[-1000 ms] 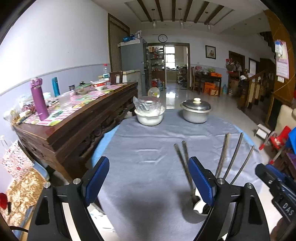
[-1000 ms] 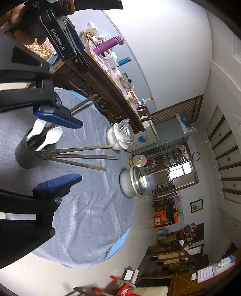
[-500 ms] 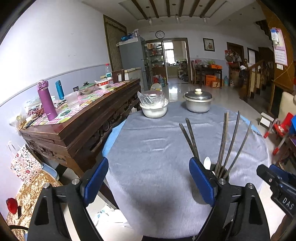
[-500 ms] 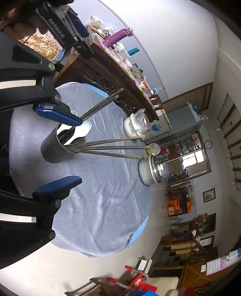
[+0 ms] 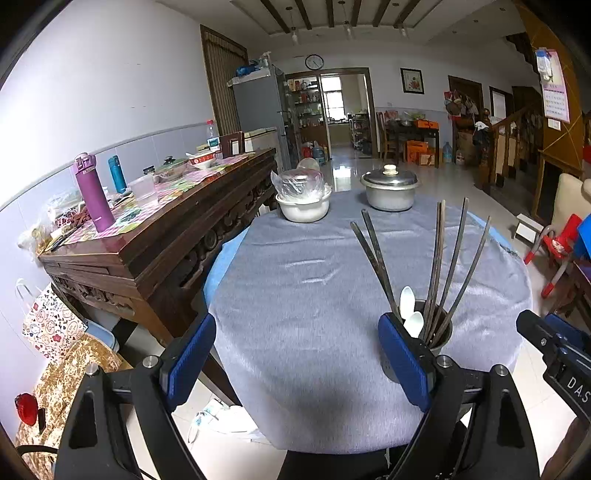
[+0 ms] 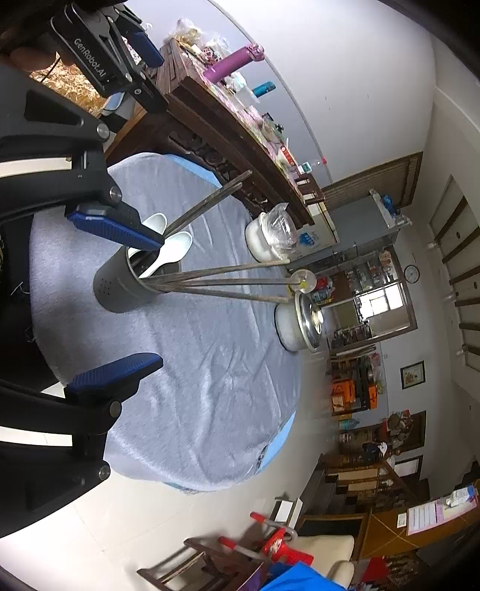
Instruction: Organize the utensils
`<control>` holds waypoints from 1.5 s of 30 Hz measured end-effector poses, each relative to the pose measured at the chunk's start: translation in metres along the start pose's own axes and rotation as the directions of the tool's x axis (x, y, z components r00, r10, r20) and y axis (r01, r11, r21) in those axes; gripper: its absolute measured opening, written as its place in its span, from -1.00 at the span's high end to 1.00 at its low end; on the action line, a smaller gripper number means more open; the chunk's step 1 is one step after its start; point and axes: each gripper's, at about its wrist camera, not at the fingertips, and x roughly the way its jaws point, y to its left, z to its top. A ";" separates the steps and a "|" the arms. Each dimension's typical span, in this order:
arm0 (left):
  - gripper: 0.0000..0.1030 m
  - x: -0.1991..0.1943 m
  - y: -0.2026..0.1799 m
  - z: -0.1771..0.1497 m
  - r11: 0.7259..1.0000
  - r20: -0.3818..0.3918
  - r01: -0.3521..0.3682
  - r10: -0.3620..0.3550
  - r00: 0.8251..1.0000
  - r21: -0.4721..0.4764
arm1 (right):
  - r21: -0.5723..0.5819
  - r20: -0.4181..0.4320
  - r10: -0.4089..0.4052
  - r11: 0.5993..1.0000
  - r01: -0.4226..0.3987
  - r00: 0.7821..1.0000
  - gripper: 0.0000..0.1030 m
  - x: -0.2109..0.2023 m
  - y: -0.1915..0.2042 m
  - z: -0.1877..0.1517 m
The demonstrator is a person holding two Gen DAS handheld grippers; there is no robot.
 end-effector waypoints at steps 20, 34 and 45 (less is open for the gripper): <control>-0.74 -0.012 0.010 -0.005 1.000 0.022 0.005 -0.005 1.000 -0.011 | -0.031 -0.007 -0.004 1.000 0.004 1.000 -0.21 -0.008 0.020 -0.014; -0.74 -0.011 0.013 -0.006 1.000 0.016 0.011 -0.011 1.000 -0.019 | -0.035 -0.004 -0.004 0.999 0.004 1.000 -0.22 -0.009 0.023 -0.014; -0.74 -0.011 0.014 -0.006 1.000 0.016 0.010 -0.009 1.000 -0.021 | -0.036 -0.001 -0.004 0.999 0.004 1.000 -0.22 -0.010 0.024 -0.013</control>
